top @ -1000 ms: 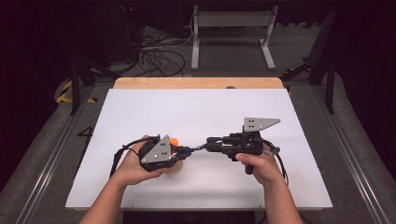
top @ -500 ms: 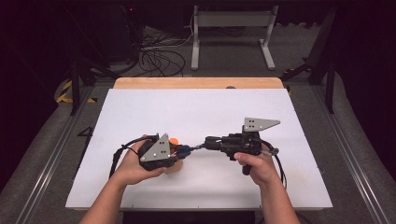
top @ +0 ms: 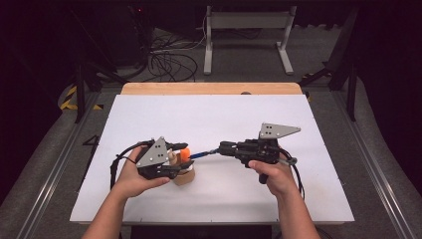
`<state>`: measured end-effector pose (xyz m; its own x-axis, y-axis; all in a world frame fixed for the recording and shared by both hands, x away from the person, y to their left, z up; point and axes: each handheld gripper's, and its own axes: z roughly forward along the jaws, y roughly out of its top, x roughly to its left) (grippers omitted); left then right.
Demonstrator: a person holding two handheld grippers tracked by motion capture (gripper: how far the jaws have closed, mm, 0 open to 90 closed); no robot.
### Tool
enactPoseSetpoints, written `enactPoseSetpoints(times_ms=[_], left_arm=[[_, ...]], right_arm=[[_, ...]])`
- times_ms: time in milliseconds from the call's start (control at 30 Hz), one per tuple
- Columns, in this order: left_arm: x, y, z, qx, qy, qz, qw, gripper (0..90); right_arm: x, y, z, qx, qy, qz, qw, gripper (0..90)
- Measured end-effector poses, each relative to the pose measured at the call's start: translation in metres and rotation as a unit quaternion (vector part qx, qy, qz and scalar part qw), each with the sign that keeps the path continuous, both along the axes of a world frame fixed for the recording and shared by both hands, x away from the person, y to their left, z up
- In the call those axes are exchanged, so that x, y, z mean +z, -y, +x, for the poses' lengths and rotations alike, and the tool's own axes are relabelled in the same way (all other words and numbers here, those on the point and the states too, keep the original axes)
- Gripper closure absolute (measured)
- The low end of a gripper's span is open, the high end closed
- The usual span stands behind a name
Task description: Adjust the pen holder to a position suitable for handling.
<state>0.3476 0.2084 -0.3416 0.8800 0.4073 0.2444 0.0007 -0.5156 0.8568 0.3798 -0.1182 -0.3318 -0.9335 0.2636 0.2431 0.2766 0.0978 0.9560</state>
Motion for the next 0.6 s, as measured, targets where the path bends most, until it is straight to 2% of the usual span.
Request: enactPoseSetpoints(times_ms=[200,400,600], left_arm=[[-0.004,-0.013,0.0,0.038,-0.005,-0.031,0.9988,31.8],[-0.007,-0.028,0.0,0.075,-0.006,-0.069,0.9947,19.8],[-0.008,-0.04,0.001,0.09,-0.014,-0.093,0.9914,13.3]], right_arm=[[0.0,-0.002,0.001,-0.002,0.003,-0.011,0.9999,80.3],[-0.001,-0.004,0.002,-0.004,0.003,-0.019,0.9998,80.3],[-0.002,-0.007,0.003,-0.006,0.004,-0.028,0.9996,80.3]])
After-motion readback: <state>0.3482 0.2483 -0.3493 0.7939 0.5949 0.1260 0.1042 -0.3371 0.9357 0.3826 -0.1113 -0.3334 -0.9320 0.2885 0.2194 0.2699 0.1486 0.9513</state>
